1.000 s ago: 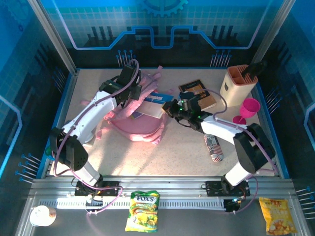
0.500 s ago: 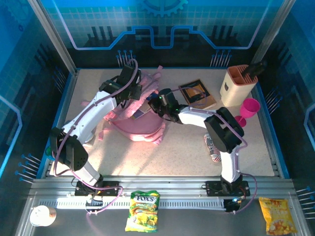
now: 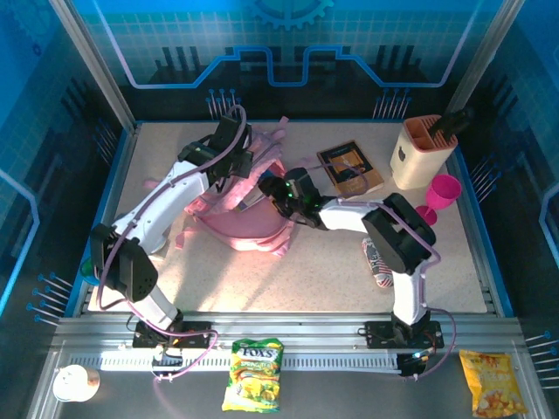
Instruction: Pack the student bag
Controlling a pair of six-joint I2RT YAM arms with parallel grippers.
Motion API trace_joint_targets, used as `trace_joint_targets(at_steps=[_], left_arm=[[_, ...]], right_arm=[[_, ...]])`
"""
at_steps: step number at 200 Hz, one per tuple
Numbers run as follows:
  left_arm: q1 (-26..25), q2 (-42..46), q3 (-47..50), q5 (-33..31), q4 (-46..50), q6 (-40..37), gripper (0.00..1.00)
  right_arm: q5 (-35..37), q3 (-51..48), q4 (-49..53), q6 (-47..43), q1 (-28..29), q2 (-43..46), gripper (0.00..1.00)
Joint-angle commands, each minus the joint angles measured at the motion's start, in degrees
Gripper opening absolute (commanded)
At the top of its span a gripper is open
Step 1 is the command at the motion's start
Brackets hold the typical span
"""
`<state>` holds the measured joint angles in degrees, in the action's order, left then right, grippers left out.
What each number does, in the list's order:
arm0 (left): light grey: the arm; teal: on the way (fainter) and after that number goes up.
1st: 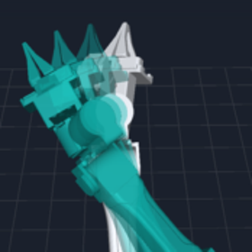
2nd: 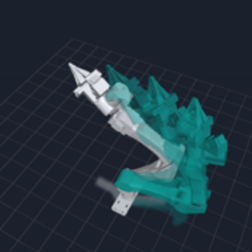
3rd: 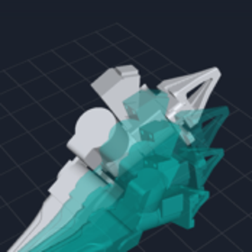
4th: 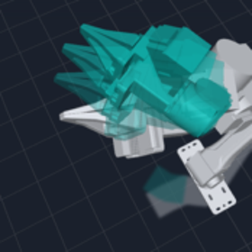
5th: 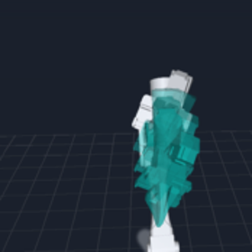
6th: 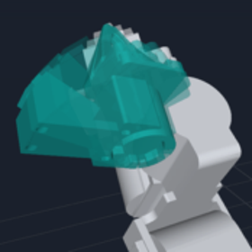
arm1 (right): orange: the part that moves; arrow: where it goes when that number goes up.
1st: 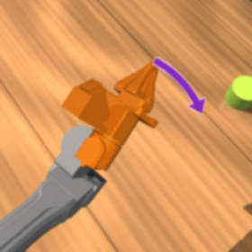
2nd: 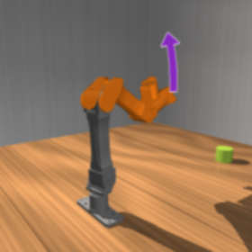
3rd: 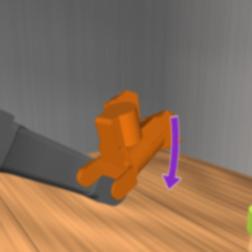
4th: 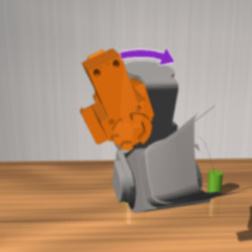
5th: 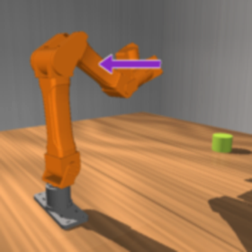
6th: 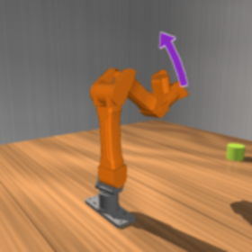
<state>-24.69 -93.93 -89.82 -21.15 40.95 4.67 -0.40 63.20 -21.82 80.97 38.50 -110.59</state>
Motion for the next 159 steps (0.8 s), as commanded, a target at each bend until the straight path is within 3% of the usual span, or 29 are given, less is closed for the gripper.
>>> trace_joint_targets(at_steps=[1,40,67,73,101,119,133,159], left_arm=[[0.92,-0.28,0.35,-1.49,-5.97,2.47,0.0],[0.87,0.16,5.75,-0.26,-6.39,2.76,0.0],[0.87,1.77,11.21,0.13,-6.02,2.77,0.01],[0.89,2.24,12.32,0.49,-5.77,3.22,0.05],[0.92,5.22,17.29,3.25,-6.22,6.42,0.42],[0.94,7.47,20.02,6.21,-7.99,9.53,0.65],[0.95,8.77,21.44,8.25,-9.21,11.76,0.75],[1.05,10.23,22.32,11.01,-10.49,14.97,0.84]], right_arm=[[0.45,-5.41,-3.61,-3.77,-1.22,8.68,0.68],[7.64,-14.7,8.42,-9.65,-3.55,20.86,0.78],[10.76,-13.18,21.85,-15.63,-7.91,23.13,0.87],[10.33,-11.29,24.52,-17.06,-9.06,22.7,0.89],[10.77,-3.82,34.06,-25.14,-11.9,18.36,1.0],[10.7,3.59,40.62,-30.63,-13.88,13.01,1.0],[10.89,9.19,44.4,-34.24,-15.67,8.54,1.0],[8.94,20.5,51.39,-40.37,-18.18,0.23,1.0]])
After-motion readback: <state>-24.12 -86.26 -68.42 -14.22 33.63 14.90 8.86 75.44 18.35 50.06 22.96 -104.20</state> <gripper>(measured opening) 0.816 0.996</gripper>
